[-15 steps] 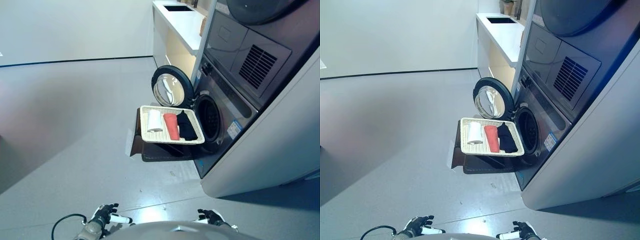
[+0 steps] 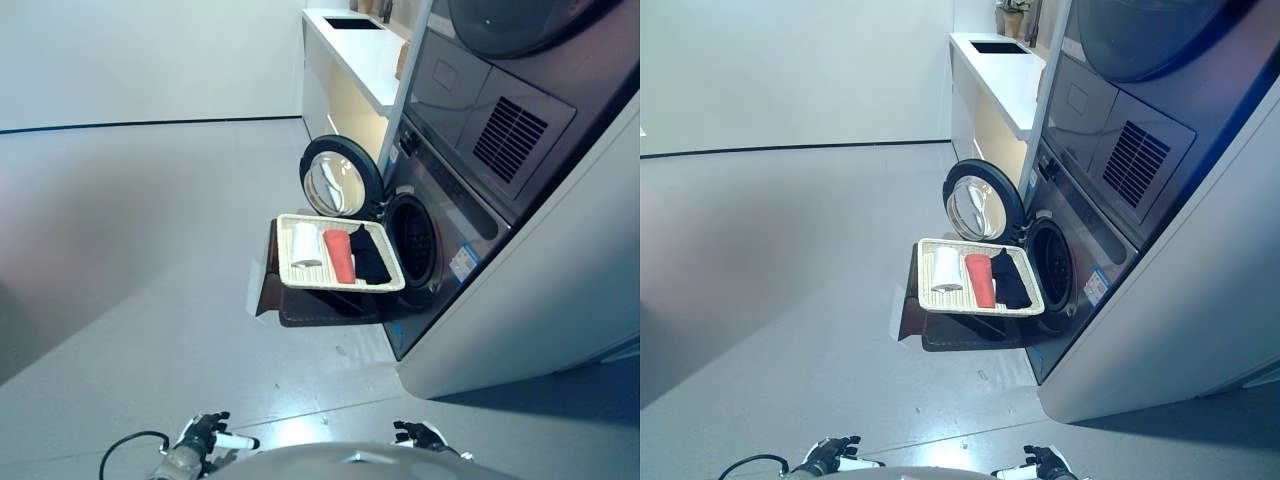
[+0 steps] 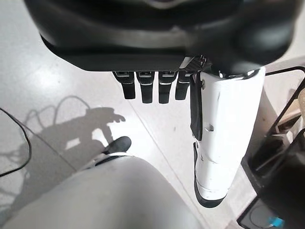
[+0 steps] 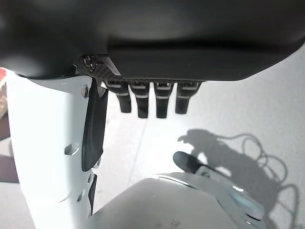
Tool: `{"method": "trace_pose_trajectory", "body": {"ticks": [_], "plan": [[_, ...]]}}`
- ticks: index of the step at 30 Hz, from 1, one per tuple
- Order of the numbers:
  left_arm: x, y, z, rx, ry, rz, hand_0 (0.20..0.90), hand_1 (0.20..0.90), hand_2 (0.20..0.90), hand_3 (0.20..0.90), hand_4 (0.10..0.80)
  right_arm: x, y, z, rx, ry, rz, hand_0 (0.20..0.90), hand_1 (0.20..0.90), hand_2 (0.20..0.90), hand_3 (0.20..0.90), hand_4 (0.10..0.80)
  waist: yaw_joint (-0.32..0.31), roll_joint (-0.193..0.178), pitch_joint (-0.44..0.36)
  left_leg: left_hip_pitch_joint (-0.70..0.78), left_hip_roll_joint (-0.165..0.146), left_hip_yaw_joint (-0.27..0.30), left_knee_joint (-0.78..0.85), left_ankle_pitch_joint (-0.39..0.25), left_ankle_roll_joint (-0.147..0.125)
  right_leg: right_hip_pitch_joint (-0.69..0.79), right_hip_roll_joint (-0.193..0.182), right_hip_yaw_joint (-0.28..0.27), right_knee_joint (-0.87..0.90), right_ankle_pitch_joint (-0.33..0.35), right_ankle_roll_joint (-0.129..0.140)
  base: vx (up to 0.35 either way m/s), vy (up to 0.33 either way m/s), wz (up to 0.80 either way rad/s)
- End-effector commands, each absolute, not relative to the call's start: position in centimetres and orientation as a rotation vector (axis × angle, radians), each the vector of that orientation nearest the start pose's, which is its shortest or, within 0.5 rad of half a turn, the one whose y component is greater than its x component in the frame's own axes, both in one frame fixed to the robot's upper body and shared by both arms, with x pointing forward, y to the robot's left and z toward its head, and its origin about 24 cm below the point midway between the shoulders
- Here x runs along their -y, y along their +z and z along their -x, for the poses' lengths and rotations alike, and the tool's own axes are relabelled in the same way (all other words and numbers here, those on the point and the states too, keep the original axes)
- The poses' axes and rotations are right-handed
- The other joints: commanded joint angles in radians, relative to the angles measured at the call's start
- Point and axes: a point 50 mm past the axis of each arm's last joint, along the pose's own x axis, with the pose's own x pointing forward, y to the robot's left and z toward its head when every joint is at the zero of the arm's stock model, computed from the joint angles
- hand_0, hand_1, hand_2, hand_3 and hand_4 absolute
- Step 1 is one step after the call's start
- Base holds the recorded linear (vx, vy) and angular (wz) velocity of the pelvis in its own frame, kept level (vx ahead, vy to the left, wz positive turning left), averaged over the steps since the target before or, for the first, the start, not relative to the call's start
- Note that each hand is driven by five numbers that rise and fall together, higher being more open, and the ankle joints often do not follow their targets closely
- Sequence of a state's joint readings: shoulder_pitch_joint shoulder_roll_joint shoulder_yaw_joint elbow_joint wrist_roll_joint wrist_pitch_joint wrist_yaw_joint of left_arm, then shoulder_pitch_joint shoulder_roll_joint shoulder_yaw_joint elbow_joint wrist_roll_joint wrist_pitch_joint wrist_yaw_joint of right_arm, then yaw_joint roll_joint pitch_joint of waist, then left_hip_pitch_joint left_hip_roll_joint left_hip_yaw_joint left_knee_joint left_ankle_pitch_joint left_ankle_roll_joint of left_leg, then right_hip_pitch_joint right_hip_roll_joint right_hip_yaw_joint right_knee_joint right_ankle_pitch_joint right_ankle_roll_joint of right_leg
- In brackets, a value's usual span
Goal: Pick up the clothes and place them into the washing machine
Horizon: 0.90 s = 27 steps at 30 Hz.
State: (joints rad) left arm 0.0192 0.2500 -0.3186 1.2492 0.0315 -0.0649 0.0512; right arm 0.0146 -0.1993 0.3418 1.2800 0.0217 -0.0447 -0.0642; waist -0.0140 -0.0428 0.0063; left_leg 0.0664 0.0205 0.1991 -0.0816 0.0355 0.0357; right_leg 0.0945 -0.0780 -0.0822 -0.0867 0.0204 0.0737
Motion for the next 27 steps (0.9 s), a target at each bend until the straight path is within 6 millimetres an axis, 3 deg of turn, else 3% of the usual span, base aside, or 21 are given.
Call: {"method": "trace_pose_trajectory", "body": {"ticks": [1,10,14,19,20,21,22,23,25,26,27], "plan": [[-20.2,-16.3,-10.9,-1.119,-0.153,-0.483,0.900,0.900,0.900,0.900,0.800,22.3,-16.6,-8.4,-1.256,0.075,0.467,0.900,0.900,0.900,0.900,0.800,0.001,0.011,0.021,0.031,-0.019,-0.060,-0.006,-0.043,-0.063,-0.014,0.012,-0.010,-0.001,0.049,0.031,0.000,0.000,0.00],[-19.0,-16.2,-11.3,-1.077,-0.173,-0.460,0.900,0.900,0.900,0.900,0.800,23.8,-16.5,-7.6,-1.329,0.007,0.489,0.900,0.900,0.900,0.900,0.800,0.010,0.033,0.034,0.027,-0.034,-0.068,-0.006,-0.054,-0.050,-0.013,-0.004,-0.024,0.001,0.044,0.038,0.017,0.050,0.01],[-19.6,-16.6,-10.2,-1.155,-0.128,-0.411,0.900,0.900,0.900,0.900,0.800,24.9,-16.2,-8.1,-1.321,-0.045,0.479,0.900,0.900,0.900,0.900,0.800,0.009,0.043,0.034,0.027,-0.042,-0.063,-0.006,-0.057,-0.044,-0.014,-0.012,-0.026,0.009,0.040,0.040,0.035,0.072,0.02],[-20.3,-16.3,-10.8,-1.139,-0.079,-0.358,0.900,0.900,0.900,0.900,0.800,25.6,-15.8,-8.9,-1.299,-0.065,0.485,0.900,0.900,0.900,0.900,0.800,0.008,0.051,0.039,0.021,-0.051,-0.060,-0.006,-0.061,-0.030,-0.037,-0.023,-0.020,0.054,0.026,0.044,0.034,0.079,0.00],[-20.0,-16.2,-11.4,-1.113,-0.084,-0.346,0.900,0.900,0.900,0.900,0.800,26.0,-15.9,-7.9,-1.347,-0.076,0.491,0.900,0.900,0.900,0.900,0.800,0.010,0.059,0.043,0.020,-0.054,-0.061,-0.006,-0.062,-0.024,-0.050,-0.028,-0.017,0.080,0.019,0.046,-0.001,0.067,0.00],[-21.1,-16.1,-11.1,-1.128,-0.059,-0.372,0.900,0.900,0.900,0.900,0.800,28.3,-14.4,-11.1,-1.241,-0.098,0.516,0.900,0.900,0.900,0.900,0.800,0.006,0.054,0.046,0.013,-0.055,-0.059,-0.005,-0.060,-0.023,-0.072,-0.027,-0.014,0.111,0.011,0.047,-0.005,0.130,-0.03],[-21.2,-15.8,-12.1,-1.110,-0.061,-0.376,0.900,0.900,0.900,0.900,0.800,26.9,-14.5,-12.2,-1.198,-0.104,0.510,0.900,0.900,0.900,0.900,0.800,0.011,0.059,0.059,0.007,-0.057,-0.058,0.005,-0.065,-0.009,-0.118,-0.028,-0.018,0.211,-0.003,0.053,0.002,0.125,-0.05],[-21.2,-15.9,-12.0,-1.119,-0.080,-0.396,0.900,0.900,0.900,0.900,0.800,26.4,-14.9,-11.5,-1.224,-0.095,0.500,0.900,0.900,0.900,0.900,0.800,0.009,0.062,0.068,0.009,-0.059,-0.066,0.011,-0.070,0.000,-0.148,-0.029,-0.018,0.283,0.006,0.059,0.009,0.103,-0.08],[-21.3,-16.0,-11.7,-1.141,-0.080,-0.395,0.900,0.900,0.900,0.900,0.800,26.4,-14.9,-11.6,-1.224,-0.102,0.489,0.900,0.900,0.900,0.900,0.800,0.004,0.066,0.075,0.013,-0.062,-0.071,0.014,-0.075,0.010,-0.183,-0.035,-0.014,0.370,0.020,0.065,0.036,0.113,-0.07],[-21.7,-15.7,-12.3,-1.126,-0.087,-0.414,0.900,0.900,0.900,0.900,0.800,26.1,-14.8,-12.3,-1.202,-0.111,0.457,0.900,0.900,0.900,0.900,0.800,-0.018,0.083,0.107,0.024,-0.053,-0.090,0.022,-0.078,0.021,-0.262,-0.014,0.001,0.510,0.053,0.066,0.040,0.135,-0.11],[-21.7,-15.7,-12.3,-1.126,-0.087,-0.414,0.900,0.900,0.900,0.900,0.800,26.1,-14.8,-12.3,-1.202,-0.111,0.457,0.900,0.900,0.900,0.900,0.800,-0.017,0.081,0.107,0.023,-0.055,-0.089,0.023,-0.079,0.022,-0.266,-0.015,0.003,0.516,0.049,0.066,0.064,0.114,-0.08]]}}
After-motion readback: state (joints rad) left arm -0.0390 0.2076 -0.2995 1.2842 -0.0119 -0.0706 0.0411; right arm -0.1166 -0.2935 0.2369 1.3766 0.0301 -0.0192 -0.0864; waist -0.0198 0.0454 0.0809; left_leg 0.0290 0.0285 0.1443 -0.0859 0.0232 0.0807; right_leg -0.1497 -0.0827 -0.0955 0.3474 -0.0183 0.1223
